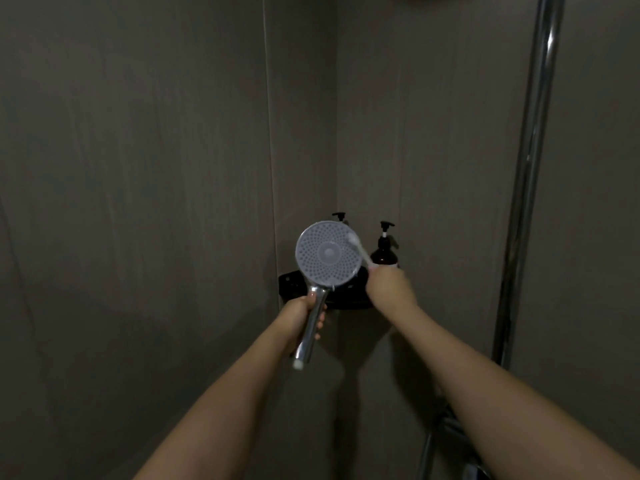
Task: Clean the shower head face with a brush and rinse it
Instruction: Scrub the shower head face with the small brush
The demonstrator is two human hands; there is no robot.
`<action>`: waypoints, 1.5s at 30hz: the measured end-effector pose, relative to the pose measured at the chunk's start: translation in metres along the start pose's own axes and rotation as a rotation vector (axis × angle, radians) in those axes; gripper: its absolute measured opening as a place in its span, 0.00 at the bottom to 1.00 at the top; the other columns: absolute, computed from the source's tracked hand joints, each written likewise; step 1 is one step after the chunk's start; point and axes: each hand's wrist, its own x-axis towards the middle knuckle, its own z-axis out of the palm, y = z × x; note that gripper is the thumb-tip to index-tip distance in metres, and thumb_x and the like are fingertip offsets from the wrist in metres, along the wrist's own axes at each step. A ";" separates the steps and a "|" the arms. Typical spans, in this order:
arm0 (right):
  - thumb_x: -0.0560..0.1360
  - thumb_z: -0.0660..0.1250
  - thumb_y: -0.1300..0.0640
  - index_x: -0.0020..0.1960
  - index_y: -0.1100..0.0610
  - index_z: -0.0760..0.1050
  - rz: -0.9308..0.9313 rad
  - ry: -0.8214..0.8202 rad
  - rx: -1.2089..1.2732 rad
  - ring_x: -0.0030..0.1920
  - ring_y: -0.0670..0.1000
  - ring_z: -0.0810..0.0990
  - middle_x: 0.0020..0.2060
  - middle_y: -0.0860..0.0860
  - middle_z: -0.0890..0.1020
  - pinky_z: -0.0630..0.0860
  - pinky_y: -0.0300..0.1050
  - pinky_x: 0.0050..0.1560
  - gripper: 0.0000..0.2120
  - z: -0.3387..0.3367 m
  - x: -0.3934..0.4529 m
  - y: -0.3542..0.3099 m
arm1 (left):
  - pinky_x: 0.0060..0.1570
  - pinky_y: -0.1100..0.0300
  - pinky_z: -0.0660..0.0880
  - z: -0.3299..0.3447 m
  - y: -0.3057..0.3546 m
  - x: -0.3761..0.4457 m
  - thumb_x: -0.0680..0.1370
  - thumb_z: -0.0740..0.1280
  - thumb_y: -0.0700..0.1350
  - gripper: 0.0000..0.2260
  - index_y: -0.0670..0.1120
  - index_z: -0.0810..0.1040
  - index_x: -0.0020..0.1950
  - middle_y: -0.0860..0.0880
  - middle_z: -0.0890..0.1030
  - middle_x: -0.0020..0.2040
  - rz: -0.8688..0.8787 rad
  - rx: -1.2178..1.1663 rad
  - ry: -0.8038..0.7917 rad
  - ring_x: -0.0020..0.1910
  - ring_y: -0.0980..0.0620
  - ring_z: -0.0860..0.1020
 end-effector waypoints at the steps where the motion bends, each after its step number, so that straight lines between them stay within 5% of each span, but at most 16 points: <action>1: 0.81 0.52 0.60 0.60 0.63 0.75 0.022 0.074 0.014 0.48 0.59 0.79 0.50 0.61 0.80 0.74 0.49 0.43 0.15 -0.004 -0.002 0.001 | 0.23 0.66 0.67 0.000 -0.001 0.000 0.82 0.50 0.49 0.17 0.44 0.72 0.39 0.48 0.70 0.31 0.002 -0.002 0.002 0.21 0.57 0.70; 3: 0.81 0.52 0.59 0.57 0.62 0.75 -0.040 0.078 0.038 0.42 0.58 0.78 0.44 0.58 0.80 0.73 0.49 0.39 0.15 0.000 -0.006 0.004 | 0.22 0.66 0.67 0.001 -0.002 -0.001 0.82 0.50 0.49 0.17 0.44 0.72 0.40 0.48 0.70 0.31 0.007 -0.018 0.007 0.21 0.56 0.70; 5: 0.81 0.52 0.58 0.58 0.60 0.74 -0.058 -0.040 -0.024 0.44 0.58 0.79 0.46 0.58 0.80 0.73 0.49 0.39 0.14 0.007 -0.013 0.010 | 0.22 0.66 0.68 0.001 -0.001 -0.002 0.82 0.50 0.49 0.17 0.44 0.72 0.40 0.48 0.71 0.31 0.017 -0.050 0.005 0.24 0.55 0.70; 8: 0.81 0.52 0.59 0.60 0.62 0.74 0.010 0.075 -0.029 0.49 0.59 0.80 0.50 0.60 0.81 0.70 0.45 0.39 0.16 0.004 -0.008 0.025 | 0.22 0.65 0.68 0.001 -0.002 -0.003 0.82 0.51 0.50 0.17 0.44 0.72 0.40 0.48 0.71 0.31 0.002 -0.051 0.002 0.26 0.54 0.70; 13: 0.81 0.52 0.55 0.54 0.61 0.76 -0.010 0.002 0.027 0.41 0.58 0.79 0.46 0.60 0.81 0.73 0.48 0.39 0.16 0.013 -0.019 0.036 | 0.22 0.65 0.68 0.009 -0.009 -0.005 0.82 0.50 0.50 0.18 0.44 0.72 0.40 0.48 0.70 0.30 -0.022 -0.061 -0.005 0.24 0.55 0.70; 19: 0.81 0.53 0.62 0.49 0.70 0.75 0.100 0.227 0.187 0.39 0.54 0.74 0.41 0.60 0.78 0.65 0.42 0.37 0.15 0.001 -0.025 0.051 | 0.23 0.65 0.69 0.029 -0.025 -0.007 0.82 0.51 0.50 0.17 0.45 0.72 0.39 0.49 0.73 0.28 -0.047 -0.063 0.001 0.24 0.55 0.71; 23: 0.80 0.53 0.63 0.49 0.67 0.76 -0.046 0.072 0.133 0.42 0.58 0.78 0.43 0.62 0.79 0.68 0.42 0.39 0.14 -0.001 -0.041 0.047 | 0.26 0.64 0.67 0.048 -0.036 -0.008 0.82 0.50 0.49 0.17 0.45 0.71 0.40 0.49 0.71 0.31 -0.062 -0.113 -0.011 0.27 0.54 0.69; 27: 0.79 0.55 0.59 0.36 0.61 0.72 0.014 -0.191 -0.123 0.40 0.55 0.75 0.44 0.61 0.79 0.67 0.42 0.39 0.15 -0.010 -0.042 0.068 | 0.25 0.64 0.67 0.055 -0.039 -0.011 0.82 0.51 0.48 0.16 0.45 0.72 0.40 0.49 0.71 0.29 -0.055 -0.142 -0.020 0.23 0.56 0.70; 32: 0.78 0.55 0.61 0.50 0.64 0.77 0.174 0.001 -0.148 0.41 0.58 0.76 0.42 0.59 0.78 0.70 0.43 0.39 0.13 -0.027 -0.044 0.090 | 0.25 0.63 0.69 0.050 -0.048 -0.011 0.82 0.52 0.50 0.16 0.45 0.72 0.41 0.48 0.72 0.31 -0.040 -0.101 0.021 0.25 0.55 0.71; 35: 0.81 0.53 0.60 0.50 0.67 0.75 0.031 0.110 -0.081 0.40 0.57 0.77 0.44 0.63 0.80 0.67 0.43 0.36 0.14 -0.020 -0.054 0.077 | 0.28 0.61 0.69 0.052 -0.054 -0.012 0.82 0.52 0.50 0.16 0.44 0.72 0.42 0.48 0.72 0.30 -0.058 -0.135 0.022 0.28 0.53 0.71; 42: 0.76 0.61 0.65 0.52 0.64 0.80 -0.074 -0.036 0.022 0.50 0.57 0.78 0.49 0.60 0.78 0.67 0.39 0.44 0.10 0.030 -0.081 0.067 | 0.35 0.59 0.72 0.074 -0.069 -0.023 0.77 0.60 0.59 0.18 0.44 0.76 0.52 0.45 0.76 0.39 -0.047 -0.215 -0.043 0.36 0.50 0.75; 45: 0.75 0.65 0.61 0.49 0.63 0.82 0.012 -0.116 0.129 0.43 0.51 0.80 0.45 0.58 0.83 0.71 0.35 0.36 0.08 0.041 -0.094 0.078 | 0.34 0.59 0.72 0.084 -0.080 -0.027 0.77 0.65 0.53 0.11 0.45 0.73 0.48 0.46 0.76 0.37 -0.043 -0.241 -0.021 0.32 0.50 0.76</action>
